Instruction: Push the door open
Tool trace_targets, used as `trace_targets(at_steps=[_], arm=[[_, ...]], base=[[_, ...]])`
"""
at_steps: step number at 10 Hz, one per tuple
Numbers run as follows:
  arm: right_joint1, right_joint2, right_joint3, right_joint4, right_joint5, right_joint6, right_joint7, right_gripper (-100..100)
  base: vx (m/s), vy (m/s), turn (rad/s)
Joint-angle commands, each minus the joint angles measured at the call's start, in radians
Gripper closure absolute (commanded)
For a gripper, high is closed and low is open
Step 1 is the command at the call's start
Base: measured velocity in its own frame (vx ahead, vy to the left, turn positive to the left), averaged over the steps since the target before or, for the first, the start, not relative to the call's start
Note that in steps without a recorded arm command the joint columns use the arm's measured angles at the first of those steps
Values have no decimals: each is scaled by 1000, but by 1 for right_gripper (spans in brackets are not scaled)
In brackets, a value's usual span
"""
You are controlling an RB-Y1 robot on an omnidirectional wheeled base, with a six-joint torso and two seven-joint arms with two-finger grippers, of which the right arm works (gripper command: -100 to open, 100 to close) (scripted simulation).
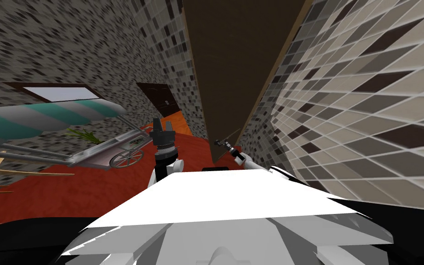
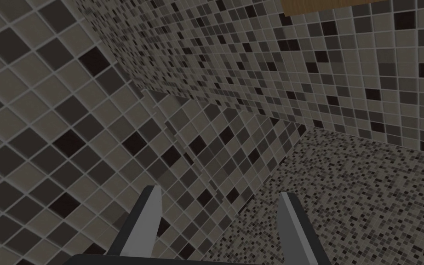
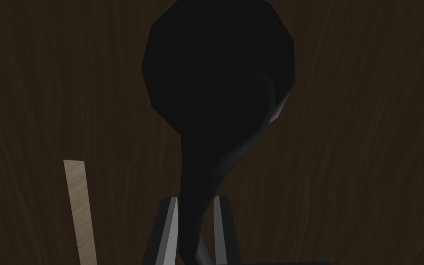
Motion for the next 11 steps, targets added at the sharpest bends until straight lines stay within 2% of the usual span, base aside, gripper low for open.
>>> trace_targets(at_steps=[1,2,3,5,6,7,8,9,10,11], arm=[[11,-16,-14,5,38,-44,-33,100],[18,-26,-25,10,65,-71,-53,100],[18,-26,-25,10,65,-72,-53,100],[37,-51,-50,23,128,-131,-101,100],[37,-51,-50,23,128,-141,-101,100],[47,-65,-64,30,164,-170,-127,100],[47,-65,-64,30,164,-181,-127,100],[58,-80,-78,37,200,-209,-155,100],[58,-80,-78,37,200,-222,-155,100],[69,-95,-93,45,237,-253,-182,100]], base=[[19,35,-26],[17,40,-25],[5,25,-14],[8,22,-13],[3,11,-26],[1,9,-22],[-3,5,-17],[1,2,-15],[0,0,-22],[2,2,-23]])
